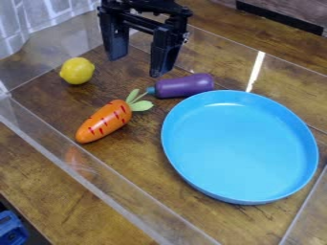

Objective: Move the carrot to the right side

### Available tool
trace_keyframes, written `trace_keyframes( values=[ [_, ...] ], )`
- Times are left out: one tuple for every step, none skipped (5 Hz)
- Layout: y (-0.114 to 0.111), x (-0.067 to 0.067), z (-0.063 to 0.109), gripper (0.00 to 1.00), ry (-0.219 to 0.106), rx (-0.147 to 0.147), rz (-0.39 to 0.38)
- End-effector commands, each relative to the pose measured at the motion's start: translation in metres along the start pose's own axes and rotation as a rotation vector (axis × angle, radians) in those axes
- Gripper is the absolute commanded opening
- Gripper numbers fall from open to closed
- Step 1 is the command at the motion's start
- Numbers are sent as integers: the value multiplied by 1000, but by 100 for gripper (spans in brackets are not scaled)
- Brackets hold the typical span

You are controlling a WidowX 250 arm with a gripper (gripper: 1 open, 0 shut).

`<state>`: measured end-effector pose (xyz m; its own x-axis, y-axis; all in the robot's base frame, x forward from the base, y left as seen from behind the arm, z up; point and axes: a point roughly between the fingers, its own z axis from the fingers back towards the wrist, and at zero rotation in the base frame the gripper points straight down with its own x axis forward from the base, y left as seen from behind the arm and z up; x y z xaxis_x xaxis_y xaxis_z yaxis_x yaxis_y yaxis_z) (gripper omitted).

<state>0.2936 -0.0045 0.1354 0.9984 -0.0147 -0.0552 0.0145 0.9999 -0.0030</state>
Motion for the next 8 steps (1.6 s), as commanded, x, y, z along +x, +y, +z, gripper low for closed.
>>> trace_keyframes(
  values=[
    [0, 10, -13, 100, 13, -1, -5],
    [15, 12, -36, 100, 4, 9, -83],
    [32, 13, -47, 100, -5, 17, -139],
    [50, 16, -53, 100, -14, 20, -132],
    [61, 19, -58, 100, -29, 26, -110],
    [68, 23, -64, 100, -38, 29, -78],
    [66, 24, -79, 100, -49, 33, -61],
    [60, 24, -92, 100, -70, 37, -65]
  ],
)
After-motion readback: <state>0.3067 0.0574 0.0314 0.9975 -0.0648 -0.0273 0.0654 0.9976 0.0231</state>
